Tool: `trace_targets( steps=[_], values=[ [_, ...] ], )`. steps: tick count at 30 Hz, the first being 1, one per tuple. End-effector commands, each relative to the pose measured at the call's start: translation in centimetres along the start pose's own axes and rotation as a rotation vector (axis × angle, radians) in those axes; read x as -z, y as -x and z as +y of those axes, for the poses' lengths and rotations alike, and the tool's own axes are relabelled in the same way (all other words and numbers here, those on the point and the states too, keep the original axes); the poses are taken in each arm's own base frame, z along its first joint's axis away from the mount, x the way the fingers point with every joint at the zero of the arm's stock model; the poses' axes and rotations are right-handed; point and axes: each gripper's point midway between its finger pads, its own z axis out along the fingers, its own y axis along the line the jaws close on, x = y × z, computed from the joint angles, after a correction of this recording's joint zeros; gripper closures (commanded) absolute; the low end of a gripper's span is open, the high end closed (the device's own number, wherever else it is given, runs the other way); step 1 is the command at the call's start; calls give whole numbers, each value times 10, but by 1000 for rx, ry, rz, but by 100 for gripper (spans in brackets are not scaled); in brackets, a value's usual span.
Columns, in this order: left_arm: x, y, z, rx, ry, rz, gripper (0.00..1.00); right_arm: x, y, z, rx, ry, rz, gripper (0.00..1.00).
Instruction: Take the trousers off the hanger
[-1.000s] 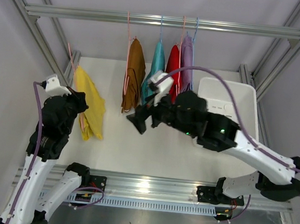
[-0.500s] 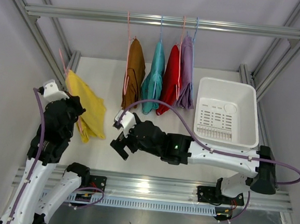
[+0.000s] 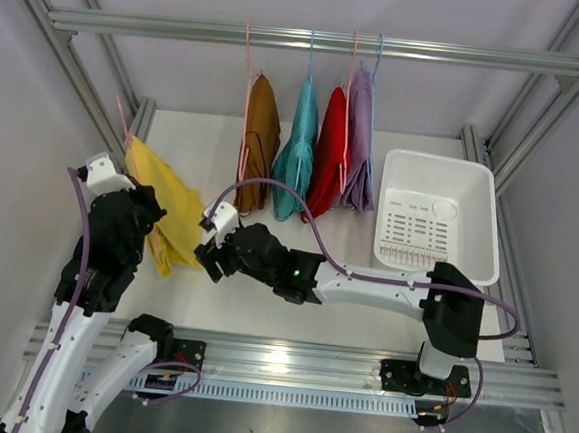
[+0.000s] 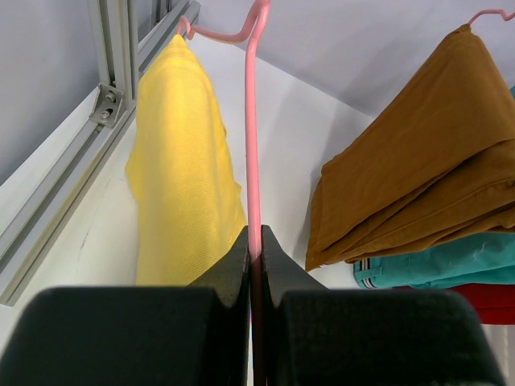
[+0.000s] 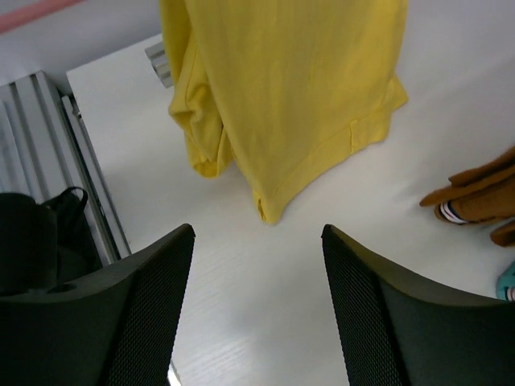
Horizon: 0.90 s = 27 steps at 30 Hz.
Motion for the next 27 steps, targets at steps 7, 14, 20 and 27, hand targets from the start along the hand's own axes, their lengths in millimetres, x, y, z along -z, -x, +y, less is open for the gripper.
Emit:
trace_targets(
  steps=[7,14,20,27],
  values=[
    [-1,28,-17,57,-52,-89,100,-35,60,12,-144,151,-185,31],
    [-2,25,-19,55,-62,-74,99,-50,62,16,-187,244,-195,27],
    [-7,19,-20,46,-59,-53,100,-63,62,19,-223,296,-200,26],
    [-6,19,-26,41,-86,-46,100,-83,58,10,-209,269,-191,23]
  ],
)
